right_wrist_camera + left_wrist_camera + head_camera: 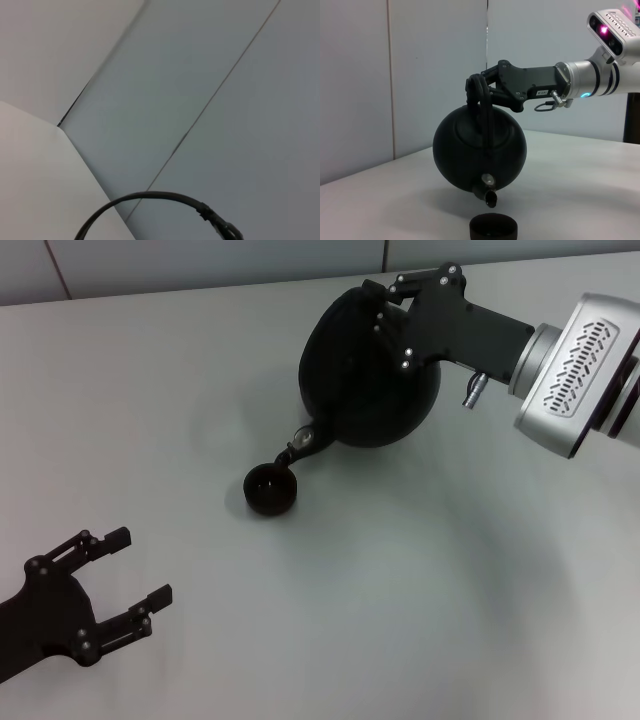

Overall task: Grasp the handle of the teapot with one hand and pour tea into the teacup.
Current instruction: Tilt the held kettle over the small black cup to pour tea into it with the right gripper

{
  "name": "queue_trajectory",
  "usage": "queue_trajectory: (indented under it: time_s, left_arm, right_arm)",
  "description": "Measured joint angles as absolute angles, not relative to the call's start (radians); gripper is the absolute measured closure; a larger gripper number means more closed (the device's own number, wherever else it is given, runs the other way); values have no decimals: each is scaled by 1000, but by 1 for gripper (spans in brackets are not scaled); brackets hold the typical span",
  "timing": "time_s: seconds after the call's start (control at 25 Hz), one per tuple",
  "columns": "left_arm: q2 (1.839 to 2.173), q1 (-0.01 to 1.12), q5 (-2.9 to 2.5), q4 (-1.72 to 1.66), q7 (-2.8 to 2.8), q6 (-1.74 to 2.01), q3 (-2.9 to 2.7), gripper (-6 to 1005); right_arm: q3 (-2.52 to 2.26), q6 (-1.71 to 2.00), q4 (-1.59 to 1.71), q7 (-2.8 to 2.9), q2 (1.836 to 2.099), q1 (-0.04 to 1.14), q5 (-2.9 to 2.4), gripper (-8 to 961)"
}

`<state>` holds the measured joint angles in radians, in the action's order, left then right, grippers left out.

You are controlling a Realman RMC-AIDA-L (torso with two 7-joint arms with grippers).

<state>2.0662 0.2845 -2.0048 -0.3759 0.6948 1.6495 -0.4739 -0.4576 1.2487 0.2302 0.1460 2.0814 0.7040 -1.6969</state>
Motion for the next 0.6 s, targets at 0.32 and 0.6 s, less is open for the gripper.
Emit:
queue_trajectory:
  time_s: [0.32, 0.6]
  left_arm:
    - [2066, 287, -2005, -366, 692, 1648, -474, 198]
    - [2066, 287, -2005, -364, 685, 1647, -474, 198]
  right_arm:
    - [-459, 1249, 230, 126, 2081, 704, -1697, 868]
    - [-470, 1249, 230, 102, 2081, 709, -1697, 870]
